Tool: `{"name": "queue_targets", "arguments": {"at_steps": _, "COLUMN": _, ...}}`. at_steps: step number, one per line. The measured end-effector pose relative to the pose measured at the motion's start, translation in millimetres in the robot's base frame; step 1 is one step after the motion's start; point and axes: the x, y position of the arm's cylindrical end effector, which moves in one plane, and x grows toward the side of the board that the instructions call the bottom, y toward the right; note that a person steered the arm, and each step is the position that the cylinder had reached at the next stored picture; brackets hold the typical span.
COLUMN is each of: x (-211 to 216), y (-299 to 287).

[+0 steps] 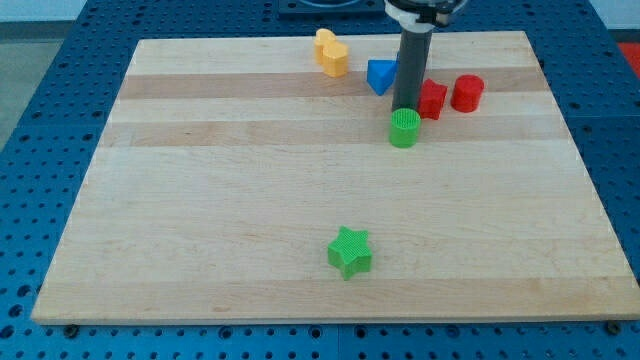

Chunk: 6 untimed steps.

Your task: Move your arm to the green circle

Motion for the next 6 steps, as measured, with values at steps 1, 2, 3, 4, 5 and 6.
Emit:
{"name": "queue_targets", "arguments": {"at_steps": 1, "x": 21, "y": 0}}
{"name": "queue_targets", "arguments": {"at_steps": 2, "x": 37, "y": 3}}
{"name": "queue_targets", "arguments": {"at_steps": 3, "x": 53, "y": 3}}
{"name": "queue_targets", "arguments": {"at_steps": 4, "x": 71, "y": 3}}
{"name": "queue_targets", "arguments": {"at_steps": 5, "x": 92, "y": 3}}
{"name": "queue_targets", "arguments": {"at_steps": 6, "x": 110, "y": 0}}
